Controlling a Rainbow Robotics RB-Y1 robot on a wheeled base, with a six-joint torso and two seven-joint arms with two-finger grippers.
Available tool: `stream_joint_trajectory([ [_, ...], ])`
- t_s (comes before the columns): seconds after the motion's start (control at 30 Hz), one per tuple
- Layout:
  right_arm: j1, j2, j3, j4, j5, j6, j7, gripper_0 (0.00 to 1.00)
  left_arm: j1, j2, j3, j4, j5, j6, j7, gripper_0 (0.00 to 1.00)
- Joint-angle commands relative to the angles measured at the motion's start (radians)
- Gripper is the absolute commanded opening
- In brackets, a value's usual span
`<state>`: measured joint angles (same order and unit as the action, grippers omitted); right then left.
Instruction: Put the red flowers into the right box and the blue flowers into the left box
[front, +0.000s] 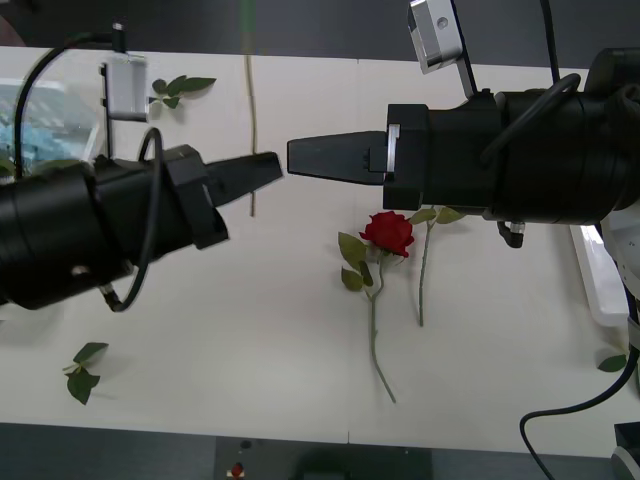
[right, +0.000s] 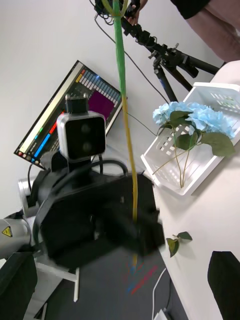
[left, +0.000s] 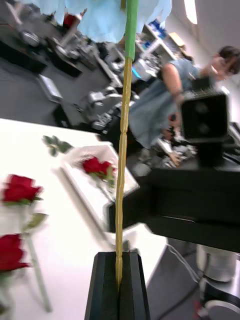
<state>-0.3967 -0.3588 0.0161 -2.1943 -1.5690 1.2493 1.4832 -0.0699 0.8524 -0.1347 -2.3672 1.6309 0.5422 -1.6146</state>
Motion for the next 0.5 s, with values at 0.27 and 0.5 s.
stream_joint_trajectory([
  [0.27,0.002,-0.091,-0.027,-0.035,0.083,-0.005,-0.032,1.0,0.185,0.137,0.302,0.128,0.067,0.004,0.042,0.0],
  [0.5,0.015,-0.232,-0.03,-0.038,0.233,-0.004,-0.265,1.0,0.229,0.143,0.495,0.292,0.087,0.142,0.035,0.0],
])
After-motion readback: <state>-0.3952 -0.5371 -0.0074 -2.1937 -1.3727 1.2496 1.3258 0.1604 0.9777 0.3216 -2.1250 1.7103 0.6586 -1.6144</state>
